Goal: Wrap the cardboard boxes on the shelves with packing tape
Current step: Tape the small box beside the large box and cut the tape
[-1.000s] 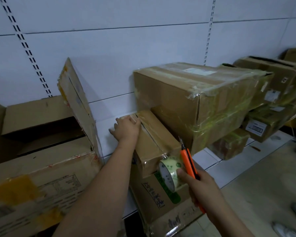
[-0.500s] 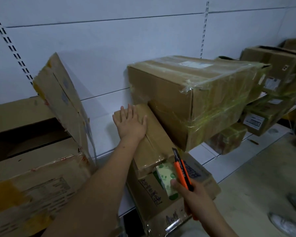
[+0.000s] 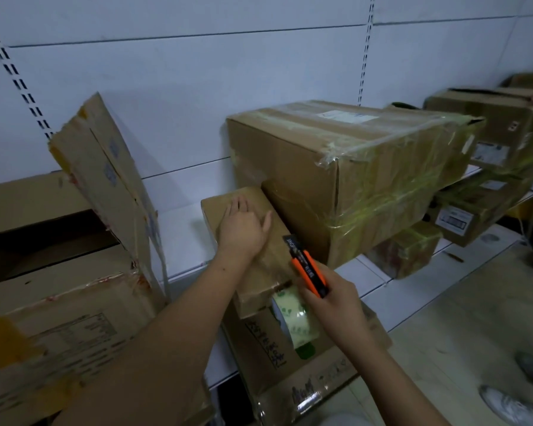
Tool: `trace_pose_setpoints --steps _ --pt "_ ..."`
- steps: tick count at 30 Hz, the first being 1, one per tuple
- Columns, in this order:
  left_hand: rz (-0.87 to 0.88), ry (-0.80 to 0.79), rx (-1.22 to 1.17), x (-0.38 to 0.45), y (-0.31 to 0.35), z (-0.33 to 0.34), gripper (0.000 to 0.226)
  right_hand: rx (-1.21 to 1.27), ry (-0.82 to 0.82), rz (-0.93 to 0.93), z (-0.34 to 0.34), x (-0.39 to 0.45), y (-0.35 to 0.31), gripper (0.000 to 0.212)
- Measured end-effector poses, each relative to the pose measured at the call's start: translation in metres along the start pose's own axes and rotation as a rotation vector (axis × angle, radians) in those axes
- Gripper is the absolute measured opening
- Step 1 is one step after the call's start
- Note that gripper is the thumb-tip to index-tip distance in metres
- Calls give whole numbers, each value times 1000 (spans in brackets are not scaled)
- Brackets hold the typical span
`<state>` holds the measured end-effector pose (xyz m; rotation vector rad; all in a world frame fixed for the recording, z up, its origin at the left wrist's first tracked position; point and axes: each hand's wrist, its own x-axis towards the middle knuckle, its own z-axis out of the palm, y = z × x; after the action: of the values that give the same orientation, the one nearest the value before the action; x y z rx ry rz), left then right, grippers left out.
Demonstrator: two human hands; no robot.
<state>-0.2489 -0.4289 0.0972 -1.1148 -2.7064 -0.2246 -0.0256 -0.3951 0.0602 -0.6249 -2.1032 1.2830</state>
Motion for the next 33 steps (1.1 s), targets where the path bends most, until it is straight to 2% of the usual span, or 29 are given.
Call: trace_pose_setpoints --steps 4,7,9,11,12,14,15,18,20,23,25,27,30,33 --pt "-21 -243 -15 2 -12 -12 98 200 -78 83 7 13 -2 45" --pt "-92 -240 52 2 -14 -14 104 319 -113 128 21 15 -2 35" --pt "-163 -134 125 -6 -11 -27 92 359 -130 161 39 16 -5 38" --pt "-212 52 186 -18 -7 -44 54 357 -124 175 56 18 -16 46" --pt "-221 85 180 -24 -7 -52 37 340 -126 174 65 19 -22 43" --pt "-259 13 57 -37 -16 -60 27 318 -151 167 78 24 -36 35" --pt "-277 -64 -10 -46 -22 -60 32 336 -148 159 83 28 -40 35" --pt "-284 -410 -70 -68 -42 -55 73 436 -138 176 87 44 -45 34" --pt "-253 -496 -101 -73 -50 -53 94 461 -158 219 82 54 -43 24" --pt "-220 -460 -143 -63 -52 -53 93 487 -136 262 74 63 -32 30" --pt "-181 -395 -136 -55 -52 -45 86 464 -60 241 69 64 -25 21" --pt "-136 -281 -133 -49 -51 -37 75 418 19 208 64 64 -22 8" --pt "-96 -111 -140 -38 -49 -34 51 400 84 184 56 64 -23 4" --pt "-110 -92 -229 -23 -53 -30 37 378 60 175 51 66 -21 7"
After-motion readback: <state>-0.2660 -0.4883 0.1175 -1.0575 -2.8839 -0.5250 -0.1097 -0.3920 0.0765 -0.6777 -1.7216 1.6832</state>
